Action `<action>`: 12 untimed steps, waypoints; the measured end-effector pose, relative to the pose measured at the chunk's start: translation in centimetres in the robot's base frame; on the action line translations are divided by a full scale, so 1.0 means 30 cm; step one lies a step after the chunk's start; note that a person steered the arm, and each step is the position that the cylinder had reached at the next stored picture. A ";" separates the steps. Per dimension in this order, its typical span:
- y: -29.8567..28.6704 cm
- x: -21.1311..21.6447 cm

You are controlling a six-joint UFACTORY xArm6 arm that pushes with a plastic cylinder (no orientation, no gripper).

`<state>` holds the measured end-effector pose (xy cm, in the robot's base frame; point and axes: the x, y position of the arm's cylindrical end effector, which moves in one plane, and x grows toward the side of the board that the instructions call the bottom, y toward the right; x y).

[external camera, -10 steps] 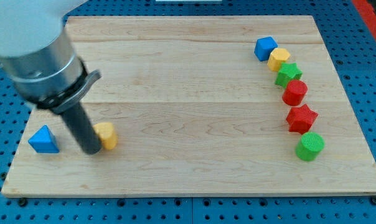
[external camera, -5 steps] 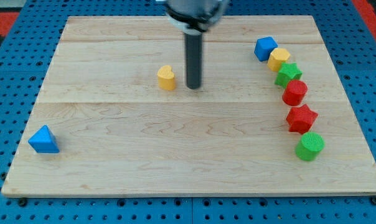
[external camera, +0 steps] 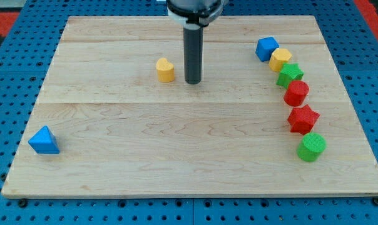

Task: Move the yellow heart top right to the blue cube

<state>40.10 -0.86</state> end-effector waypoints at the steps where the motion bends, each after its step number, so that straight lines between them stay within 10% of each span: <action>1: -0.180 -0.066; 7: -0.192 -0.432; 12: 0.453 -0.536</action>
<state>24.01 12.74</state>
